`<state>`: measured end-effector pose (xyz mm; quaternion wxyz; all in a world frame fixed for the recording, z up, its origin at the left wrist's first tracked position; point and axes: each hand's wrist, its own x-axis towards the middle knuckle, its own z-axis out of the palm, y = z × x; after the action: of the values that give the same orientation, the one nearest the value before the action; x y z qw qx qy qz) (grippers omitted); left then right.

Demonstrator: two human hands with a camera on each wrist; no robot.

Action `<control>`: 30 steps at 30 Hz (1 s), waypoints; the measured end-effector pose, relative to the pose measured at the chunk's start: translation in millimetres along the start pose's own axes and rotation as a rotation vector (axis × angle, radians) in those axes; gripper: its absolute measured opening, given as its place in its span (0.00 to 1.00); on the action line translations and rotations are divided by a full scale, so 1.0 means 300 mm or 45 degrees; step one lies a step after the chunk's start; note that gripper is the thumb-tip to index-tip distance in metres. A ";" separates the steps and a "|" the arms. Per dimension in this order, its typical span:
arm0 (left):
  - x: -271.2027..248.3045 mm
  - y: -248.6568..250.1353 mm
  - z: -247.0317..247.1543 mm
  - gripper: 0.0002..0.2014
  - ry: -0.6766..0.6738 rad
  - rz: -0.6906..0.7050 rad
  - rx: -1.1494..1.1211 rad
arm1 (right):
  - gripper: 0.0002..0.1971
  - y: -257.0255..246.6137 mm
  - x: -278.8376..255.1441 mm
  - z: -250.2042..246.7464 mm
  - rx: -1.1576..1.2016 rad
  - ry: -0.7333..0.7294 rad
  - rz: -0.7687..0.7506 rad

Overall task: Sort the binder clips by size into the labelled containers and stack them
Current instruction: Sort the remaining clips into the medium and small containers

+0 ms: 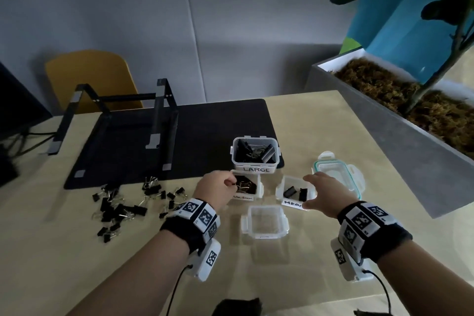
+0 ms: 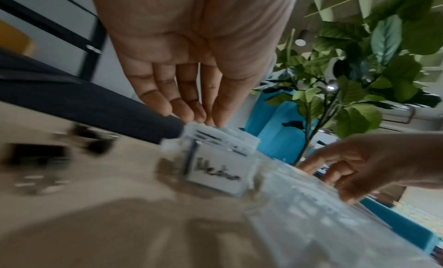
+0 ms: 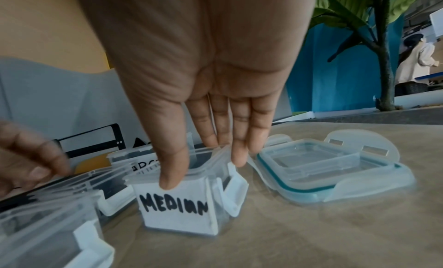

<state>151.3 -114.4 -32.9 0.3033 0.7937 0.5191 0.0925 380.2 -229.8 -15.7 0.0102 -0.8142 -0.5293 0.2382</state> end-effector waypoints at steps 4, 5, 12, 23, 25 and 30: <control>-0.012 -0.175 -0.077 0.08 0.125 -0.188 0.061 | 0.36 0.003 0.002 0.005 0.022 0.021 0.009; -0.011 -0.221 -0.094 0.09 0.172 -0.239 0.092 | 0.36 0.003 0.002 0.006 0.030 0.023 0.013; -0.007 -0.421 -0.166 0.22 0.286 -0.460 0.285 | 0.37 0.004 0.005 0.008 0.061 0.015 0.026; 0.014 -0.412 -0.173 0.10 0.214 -0.322 0.392 | 0.37 0.008 0.001 0.006 0.061 0.006 0.013; 0.008 -0.372 -0.179 0.09 0.239 -0.265 0.324 | 0.37 0.005 0.001 0.006 0.066 0.007 0.011; -0.022 -0.201 -0.152 0.13 0.190 -0.011 0.163 | 0.37 0.008 -0.004 0.004 0.099 0.013 0.008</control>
<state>80.9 -85.9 -30.2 0.2127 0.8002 0.5485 0.1167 381.5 -232.1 -17.0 0.0437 -0.8161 -0.5170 0.2546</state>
